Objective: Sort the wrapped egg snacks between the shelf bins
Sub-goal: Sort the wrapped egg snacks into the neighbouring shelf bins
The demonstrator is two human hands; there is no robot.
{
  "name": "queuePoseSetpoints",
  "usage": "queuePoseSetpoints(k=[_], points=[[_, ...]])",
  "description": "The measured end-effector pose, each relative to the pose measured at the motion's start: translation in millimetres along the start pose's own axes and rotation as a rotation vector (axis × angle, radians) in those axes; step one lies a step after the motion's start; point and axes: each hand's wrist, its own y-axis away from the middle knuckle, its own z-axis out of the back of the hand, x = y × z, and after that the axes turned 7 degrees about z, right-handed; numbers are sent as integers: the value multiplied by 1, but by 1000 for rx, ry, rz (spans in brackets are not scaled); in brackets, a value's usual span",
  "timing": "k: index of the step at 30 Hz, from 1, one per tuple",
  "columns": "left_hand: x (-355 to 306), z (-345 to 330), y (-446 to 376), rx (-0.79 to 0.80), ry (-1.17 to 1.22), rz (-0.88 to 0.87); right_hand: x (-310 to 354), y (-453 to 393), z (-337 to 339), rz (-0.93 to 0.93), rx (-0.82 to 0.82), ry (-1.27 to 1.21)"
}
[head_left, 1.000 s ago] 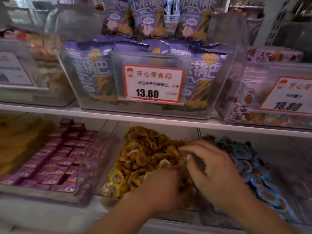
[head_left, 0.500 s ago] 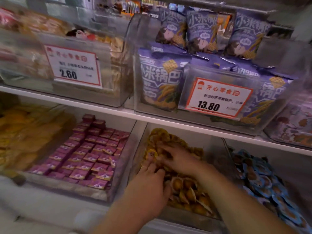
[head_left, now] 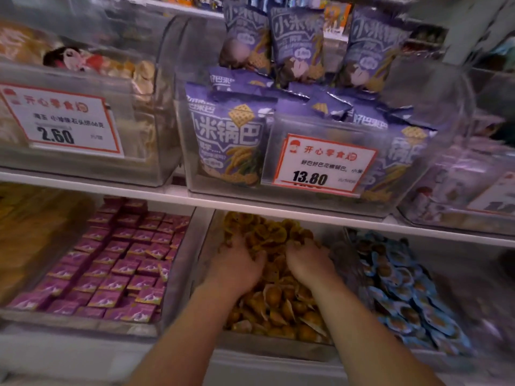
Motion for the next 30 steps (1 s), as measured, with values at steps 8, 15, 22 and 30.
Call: queuePoseSetpoints(k=[8,15,22,30], points=[[-13,-1,-32,-68,582,44,11,-19,-3,-99,34,-140],[-21,-8,-36,161,876,384,8,-8,-10,-368,8,-855],[-32,15,-25,178,1217,313,23,-15,-9,-380,128,-1393],[-21,36,29,157,1217,224,10,17,13,-189,241,-1656]])
